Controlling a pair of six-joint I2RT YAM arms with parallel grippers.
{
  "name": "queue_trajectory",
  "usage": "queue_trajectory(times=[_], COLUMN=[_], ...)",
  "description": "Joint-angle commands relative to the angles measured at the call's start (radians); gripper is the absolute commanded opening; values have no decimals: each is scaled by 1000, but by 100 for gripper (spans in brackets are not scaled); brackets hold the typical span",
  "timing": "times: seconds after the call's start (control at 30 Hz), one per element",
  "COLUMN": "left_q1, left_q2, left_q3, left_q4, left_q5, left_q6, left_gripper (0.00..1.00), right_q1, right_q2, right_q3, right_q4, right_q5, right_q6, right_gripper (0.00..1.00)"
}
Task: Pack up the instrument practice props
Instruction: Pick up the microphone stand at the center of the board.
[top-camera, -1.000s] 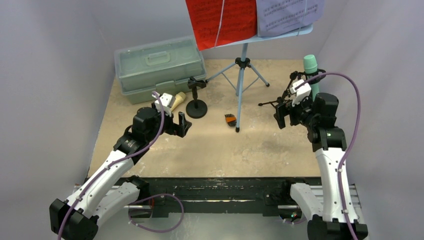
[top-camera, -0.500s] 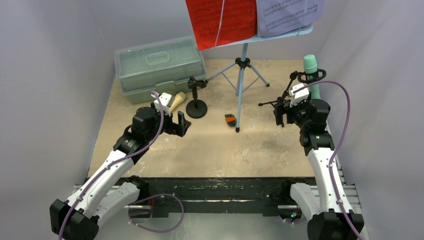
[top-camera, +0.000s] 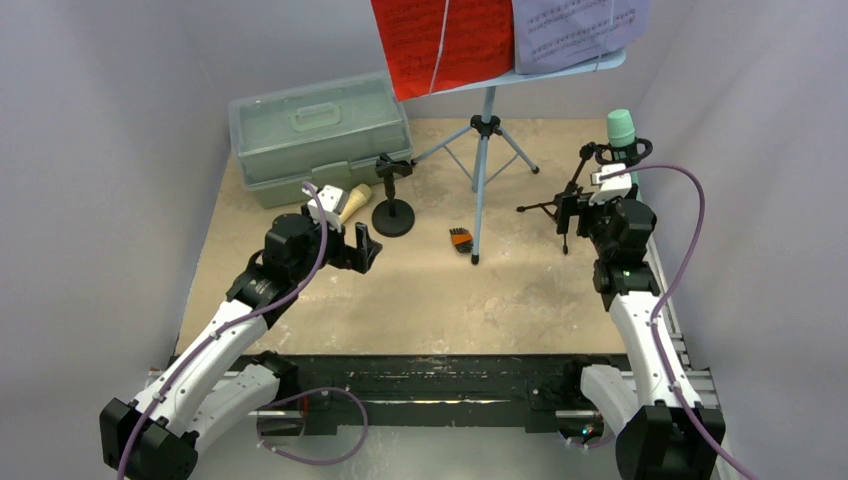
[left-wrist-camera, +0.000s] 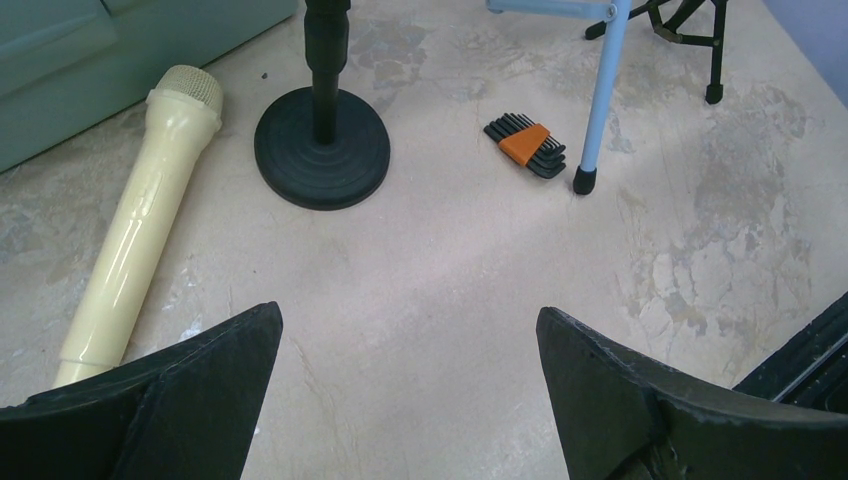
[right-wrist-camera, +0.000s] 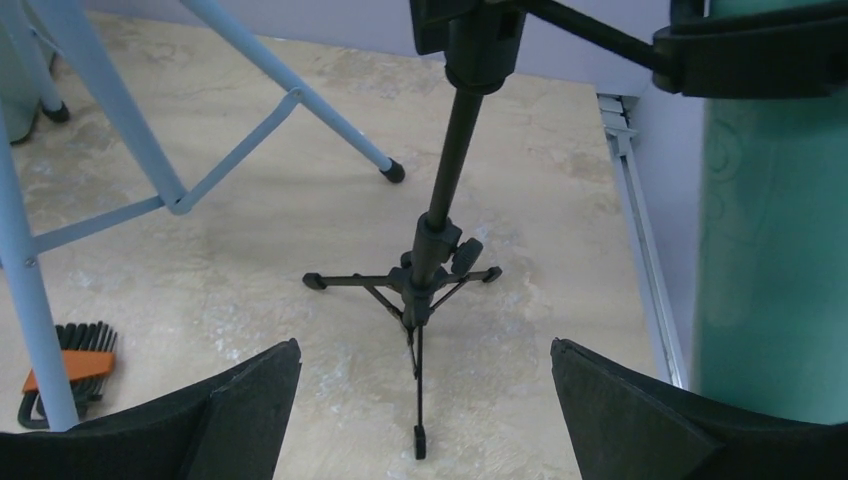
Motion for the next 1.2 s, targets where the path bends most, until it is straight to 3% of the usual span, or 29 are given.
queue_trajectory(times=[0.0,0.47,0.77,1.17], left_q1=[13,19,22,27], left_q2=[-1,-1,-2,2], left_q3=[7,7,5,6], left_q4=[15,16,17,18], left_q5=[10,18,19,22], left_q6=[11,9,8,6], left_gripper=[99,99,99,99], right_q1=[-2,-2,8,56], right_q2=[22,93,164,265], right_q3=[-8,-12,-14,-70], right_q4=[113,220,336,539], right_q5=[111,231,90,122], right_q6=[47,46,12,26], right_gripper=[99,98,94,89])
